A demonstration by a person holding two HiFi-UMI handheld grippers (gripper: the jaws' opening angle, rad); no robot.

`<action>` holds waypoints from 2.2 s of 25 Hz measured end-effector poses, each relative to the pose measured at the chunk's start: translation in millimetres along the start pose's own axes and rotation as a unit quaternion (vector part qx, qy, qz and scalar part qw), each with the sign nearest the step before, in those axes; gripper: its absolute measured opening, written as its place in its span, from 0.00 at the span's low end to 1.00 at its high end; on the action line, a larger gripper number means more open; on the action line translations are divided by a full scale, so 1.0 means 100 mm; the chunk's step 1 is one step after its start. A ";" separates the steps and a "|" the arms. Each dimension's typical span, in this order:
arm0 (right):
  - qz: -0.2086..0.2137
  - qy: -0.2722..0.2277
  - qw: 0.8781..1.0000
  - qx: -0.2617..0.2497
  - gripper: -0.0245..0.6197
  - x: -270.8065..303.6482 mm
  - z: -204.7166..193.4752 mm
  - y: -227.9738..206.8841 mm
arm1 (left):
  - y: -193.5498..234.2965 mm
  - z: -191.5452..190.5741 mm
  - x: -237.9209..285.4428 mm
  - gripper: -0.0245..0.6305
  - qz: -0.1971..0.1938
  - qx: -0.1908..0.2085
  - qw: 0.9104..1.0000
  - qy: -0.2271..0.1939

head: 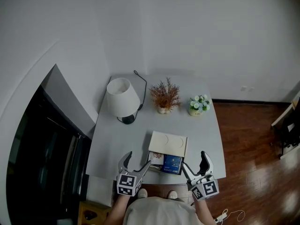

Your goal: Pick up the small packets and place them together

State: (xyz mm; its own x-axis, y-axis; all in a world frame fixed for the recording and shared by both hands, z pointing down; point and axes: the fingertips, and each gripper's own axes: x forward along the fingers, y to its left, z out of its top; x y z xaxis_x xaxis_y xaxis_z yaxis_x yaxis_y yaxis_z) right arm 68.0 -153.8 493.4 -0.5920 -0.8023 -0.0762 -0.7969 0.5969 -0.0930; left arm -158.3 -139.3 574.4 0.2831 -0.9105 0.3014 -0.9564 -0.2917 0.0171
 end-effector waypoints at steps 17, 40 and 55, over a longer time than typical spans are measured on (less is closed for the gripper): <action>-0.025 0.014 1.000 0.000 0.71 -0.18 -0.05 -0.17 | -0.69 -1.79 1.13 0.43 -0.155 0.262 0.885 0.352; -0.062 0.008 0.998 0.008 0.71 -0.47 0.02 -0.38 | -0.78 -2.06 1.29 0.05 -0.143 0.299 0.884 0.329; -0.022 0.007 0.999 0.028 0.71 -0.24 -0.09 -0.17 | -0.65 -0.85 0.64 0.05 -0.089 0.240 0.948 0.187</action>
State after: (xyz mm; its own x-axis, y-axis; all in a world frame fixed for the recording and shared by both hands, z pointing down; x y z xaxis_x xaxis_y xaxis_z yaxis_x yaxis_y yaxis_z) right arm 94.5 -145.0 505.6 -0.5592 -0.8271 -0.0562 -0.8139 0.5607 -0.1523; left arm -84.4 -154.0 673.4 0.3048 -0.6929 0.6535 -0.7279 -0.6120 -0.3094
